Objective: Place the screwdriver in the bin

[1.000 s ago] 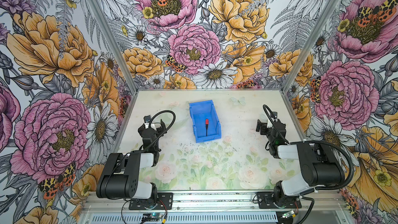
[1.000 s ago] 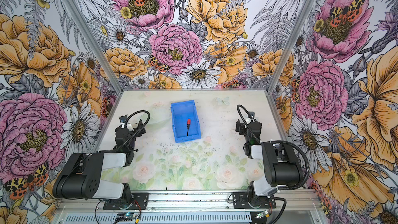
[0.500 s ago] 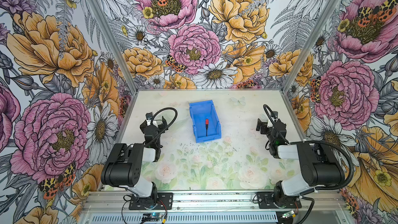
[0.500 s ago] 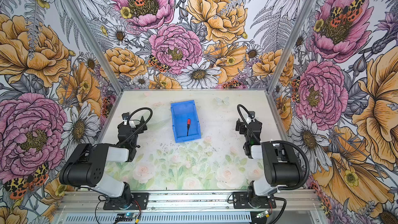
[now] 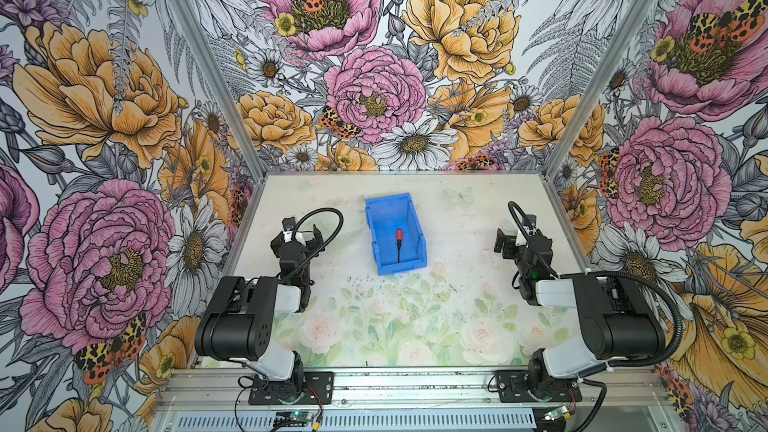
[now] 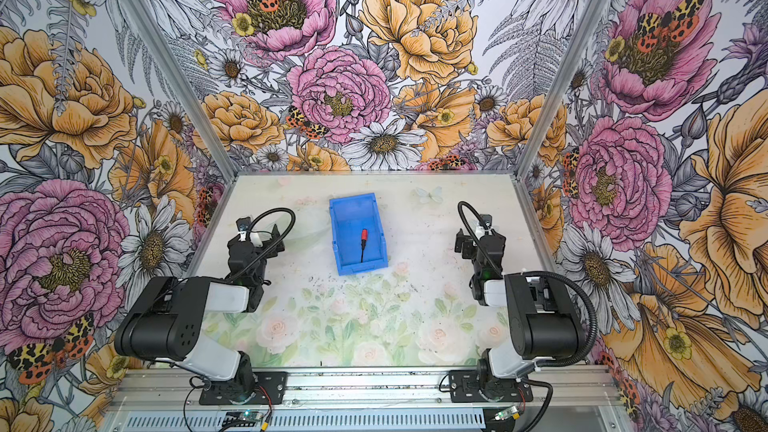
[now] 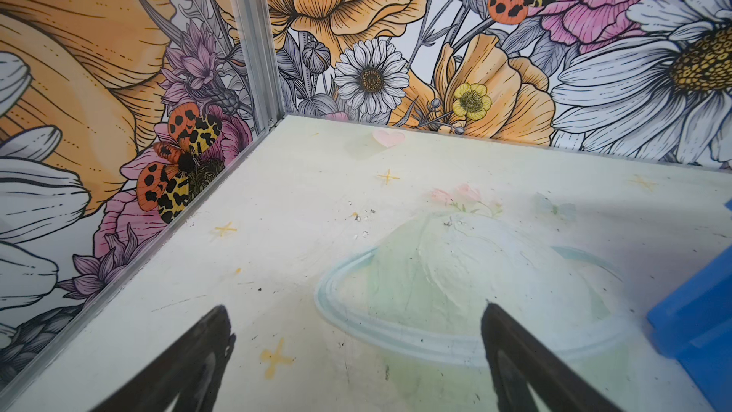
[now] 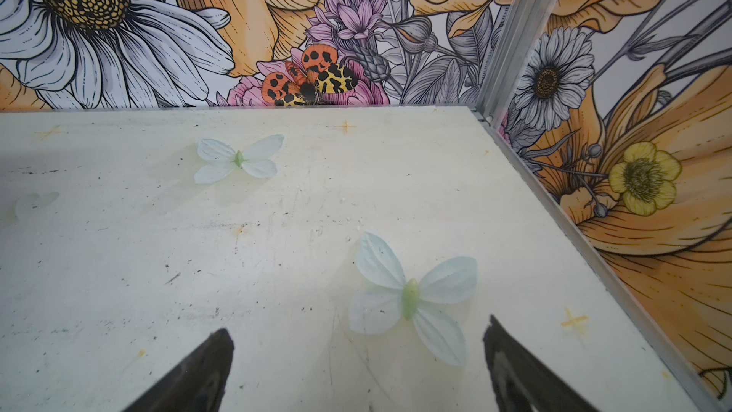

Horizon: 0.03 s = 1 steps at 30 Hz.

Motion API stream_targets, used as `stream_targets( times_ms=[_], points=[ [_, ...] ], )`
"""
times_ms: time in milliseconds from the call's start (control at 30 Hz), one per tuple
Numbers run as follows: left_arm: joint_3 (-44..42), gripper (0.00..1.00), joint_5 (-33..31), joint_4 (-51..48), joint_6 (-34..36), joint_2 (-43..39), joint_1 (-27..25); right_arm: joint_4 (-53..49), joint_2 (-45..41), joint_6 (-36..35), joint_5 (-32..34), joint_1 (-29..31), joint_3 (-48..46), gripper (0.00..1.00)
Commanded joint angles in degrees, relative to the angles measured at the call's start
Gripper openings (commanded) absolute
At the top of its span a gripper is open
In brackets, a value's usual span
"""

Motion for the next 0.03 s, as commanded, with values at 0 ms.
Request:
stream_targets(
  times_ms=[0],
  points=[
    [0.73, 0.99, 1.44, 0.09, 0.18, 0.02, 0.53, 2.49, -0.23, 0.6, -0.56, 0.01, -0.04, 1.0]
  ],
)
